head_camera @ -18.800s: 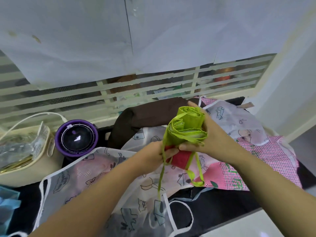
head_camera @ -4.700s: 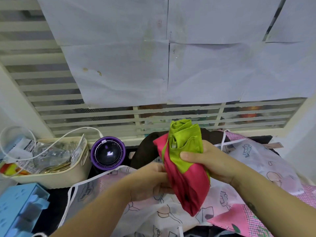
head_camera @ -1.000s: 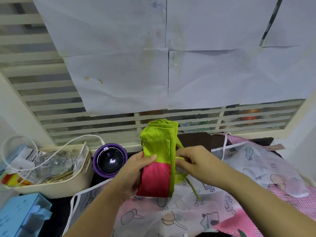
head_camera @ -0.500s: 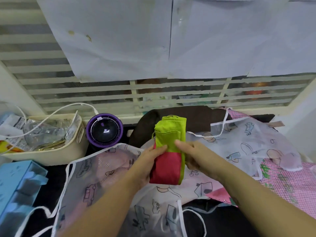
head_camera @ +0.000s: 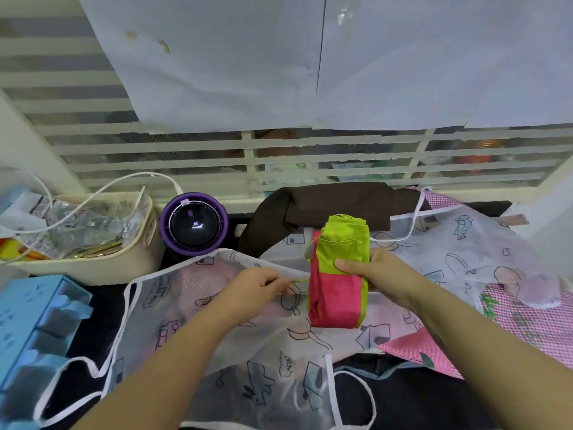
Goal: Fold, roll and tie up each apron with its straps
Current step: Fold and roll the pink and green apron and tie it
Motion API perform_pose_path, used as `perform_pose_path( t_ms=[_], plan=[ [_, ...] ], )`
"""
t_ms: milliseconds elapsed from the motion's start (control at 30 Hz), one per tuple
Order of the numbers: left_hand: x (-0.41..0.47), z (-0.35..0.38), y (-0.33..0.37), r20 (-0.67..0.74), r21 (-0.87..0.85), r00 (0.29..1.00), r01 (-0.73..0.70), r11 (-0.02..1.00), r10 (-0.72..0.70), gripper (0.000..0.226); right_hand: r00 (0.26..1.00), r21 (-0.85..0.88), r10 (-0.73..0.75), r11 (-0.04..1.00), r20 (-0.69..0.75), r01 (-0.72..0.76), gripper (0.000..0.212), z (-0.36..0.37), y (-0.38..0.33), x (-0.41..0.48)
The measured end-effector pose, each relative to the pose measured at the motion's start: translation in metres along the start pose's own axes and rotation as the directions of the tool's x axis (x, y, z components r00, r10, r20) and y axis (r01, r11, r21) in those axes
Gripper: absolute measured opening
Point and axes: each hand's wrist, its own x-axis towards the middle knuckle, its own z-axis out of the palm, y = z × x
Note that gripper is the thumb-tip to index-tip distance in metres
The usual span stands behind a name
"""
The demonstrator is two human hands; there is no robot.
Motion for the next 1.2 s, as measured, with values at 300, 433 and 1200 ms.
perform_pose_path(
  t_ms=[300,433,1200],
  plan=[
    [0.001,0.017,0.019,-0.100,-0.218,0.995,-0.032,0.976,0.010,0.036,0.997,-0.309,0.042,0.949,-0.063,-0.059,0.009,0.029,0.024,0.025],
    [0.009,0.059,0.017,-0.060,-0.440,0.998,-0.050,0.897,0.026,0.033,0.998,-0.539,-0.021,0.842,-0.065,-0.018,0.037,0.038,0.027,0.033],
    [0.026,0.080,0.013,0.111,-0.202,0.978,-0.153,0.967,0.178,0.031,0.869,-0.818,-0.378,0.353,0.319,0.454,0.032,0.007,0.020,-0.013]
  ],
)
